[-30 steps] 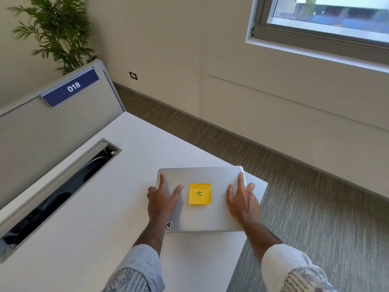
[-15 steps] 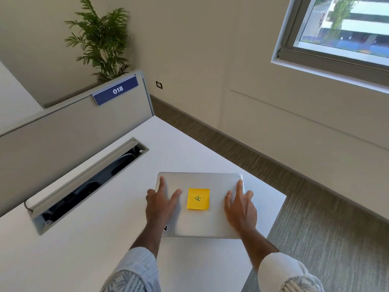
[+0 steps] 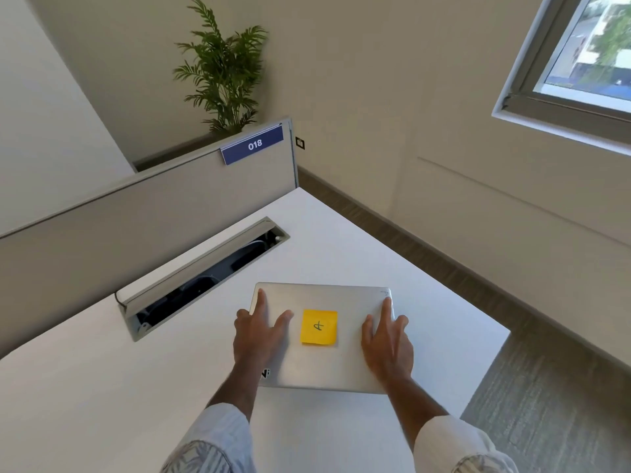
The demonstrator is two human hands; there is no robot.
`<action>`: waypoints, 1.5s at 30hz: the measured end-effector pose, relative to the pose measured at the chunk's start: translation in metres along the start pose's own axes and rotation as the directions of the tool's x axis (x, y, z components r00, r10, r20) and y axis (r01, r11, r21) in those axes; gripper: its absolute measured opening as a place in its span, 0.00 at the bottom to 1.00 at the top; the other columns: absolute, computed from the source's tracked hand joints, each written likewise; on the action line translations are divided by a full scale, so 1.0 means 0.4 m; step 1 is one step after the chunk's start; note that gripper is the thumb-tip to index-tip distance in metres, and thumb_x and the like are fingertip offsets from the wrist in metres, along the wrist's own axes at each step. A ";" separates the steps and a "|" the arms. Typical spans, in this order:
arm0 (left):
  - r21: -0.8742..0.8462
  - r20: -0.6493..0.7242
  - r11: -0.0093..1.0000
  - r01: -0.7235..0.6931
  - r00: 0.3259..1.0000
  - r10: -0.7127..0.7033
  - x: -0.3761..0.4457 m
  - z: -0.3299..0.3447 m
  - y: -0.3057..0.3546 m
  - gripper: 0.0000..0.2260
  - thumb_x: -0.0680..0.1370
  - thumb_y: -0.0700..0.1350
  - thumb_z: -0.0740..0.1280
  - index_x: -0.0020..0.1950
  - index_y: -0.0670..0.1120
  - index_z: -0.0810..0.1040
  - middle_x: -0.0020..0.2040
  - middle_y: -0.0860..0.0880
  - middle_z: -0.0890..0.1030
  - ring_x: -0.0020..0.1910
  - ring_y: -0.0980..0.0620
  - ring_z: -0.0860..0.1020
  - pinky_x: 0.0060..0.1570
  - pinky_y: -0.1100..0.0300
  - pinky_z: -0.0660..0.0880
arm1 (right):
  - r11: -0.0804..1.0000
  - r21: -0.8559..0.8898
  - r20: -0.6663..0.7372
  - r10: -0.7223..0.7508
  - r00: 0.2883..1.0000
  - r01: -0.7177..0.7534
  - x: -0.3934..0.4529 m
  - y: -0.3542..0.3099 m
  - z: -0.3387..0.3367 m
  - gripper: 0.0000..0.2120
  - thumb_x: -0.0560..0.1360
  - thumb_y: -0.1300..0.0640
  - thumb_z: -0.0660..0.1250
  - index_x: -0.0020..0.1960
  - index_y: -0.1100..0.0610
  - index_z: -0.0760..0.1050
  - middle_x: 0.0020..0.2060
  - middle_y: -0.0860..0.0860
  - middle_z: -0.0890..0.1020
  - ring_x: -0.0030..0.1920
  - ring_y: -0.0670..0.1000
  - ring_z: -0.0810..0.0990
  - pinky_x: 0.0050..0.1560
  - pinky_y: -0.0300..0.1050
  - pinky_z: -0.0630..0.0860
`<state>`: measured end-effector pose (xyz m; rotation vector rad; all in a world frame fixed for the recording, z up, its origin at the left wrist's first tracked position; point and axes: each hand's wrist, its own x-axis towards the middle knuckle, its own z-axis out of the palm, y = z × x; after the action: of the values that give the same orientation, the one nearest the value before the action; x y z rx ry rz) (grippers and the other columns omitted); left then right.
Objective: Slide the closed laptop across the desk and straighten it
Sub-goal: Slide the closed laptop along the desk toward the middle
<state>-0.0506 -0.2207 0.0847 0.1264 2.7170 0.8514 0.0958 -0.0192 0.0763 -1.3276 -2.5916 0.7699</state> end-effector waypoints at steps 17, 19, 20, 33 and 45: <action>-0.018 -0.091 0.997 0.073 0.993 -0.075 -0.036 -0.196 -0.228 0.39 0.76 0.69 0.61 0.82 0.59 0.50 0.67 0.40 0.68 0.70 0.40 0.67 0.60 0.43 0.72 | 0.994 -0.004 0.014 -0.113 0.993 0.114 -0.153 -0.197 0.113 0.28 0.81 0.41 0.52 0.78 0.47 0.51 0.48 0.50 0.63 0.43 0.58 0.81 0.40 0.50 0.77; -0.020 -0.097 0.996 0.086 0.991 -0.087 -0.038 -0.215 -0.258 0.39 0.76 0.70 0.62 0.82 0.60 0.50 0.67 0.41 0.68 0.70 0.40 0.66 0.61 0.42 0.72 | 0.992 -0.020 0.015 -0.122 0.992 0.122 -0.173 -0.216 0.131 0.28 0.82 0.41 0.51 0.79 0.47 0.51 0.48 0.50 0.64 0.44 0.58 0.81 0.39 0.48 0.73; -0.021 -0.098 0.996 0.090 0.991 -0.092 -0.039 -0.221 -0.271 0.39 0.76 0.70 0.62 0.82 0.60 0.51 0.67 0.41 0.68 0.70 0.40 0.66 0.62 0.42 0.71 | 0.992 -0.028 0.017 -0.124 0.992 0.124 -0.182 -0.223 0.139 0.28 0.82 0.41 0.51 0.79 0.48 0.51 0.49 0.51 0.65 0.44 0.58 0.81 0.39 0.48 0.72; 0.001 -0.129 0.989 0.150 0.980 -0.149 -0.060 -0.319 -0.463 0.39 0.76 0.71 0.60 0.82 0.59 0.49 0.66 0.42 0.68 0.71 0.41 0.65 0.62 0.43 0.71 | 0.977 -0.087 0.061 -0.192 0.980 0.196 -0.305 -0.332 0.255 0.29 0.82 0.41 0.51 0.79 0.50 0.51 0.52 0.54 0.70 0.48 0.55 0.78 0.40 0.46 0.69; 0.140 -0.023 0.963 0.232 0.973 -0.231 -0.078 -0.321 -0.640 0.38 0.79 0.69 0.56 0.82 0.58 0.42 0.69 0.40 0.65 0.70 0.38 0.65 0.64 0.42 0.71 | 0.967 -0.115 0.154 -0.211 0.965 0.230 -0.416 -0.351 0.362 0.28 0.83 0.45 0.50 0.80 0.52 0.51 0.54 0.54 0.70 0.51 0.54 0.77 0.42 0.46 0.73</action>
<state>-0.0585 -0.5062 0.0472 -0.1628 2.7266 0.5933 0.0461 -0.2733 0.0399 -1.0214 -2.8835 0.6883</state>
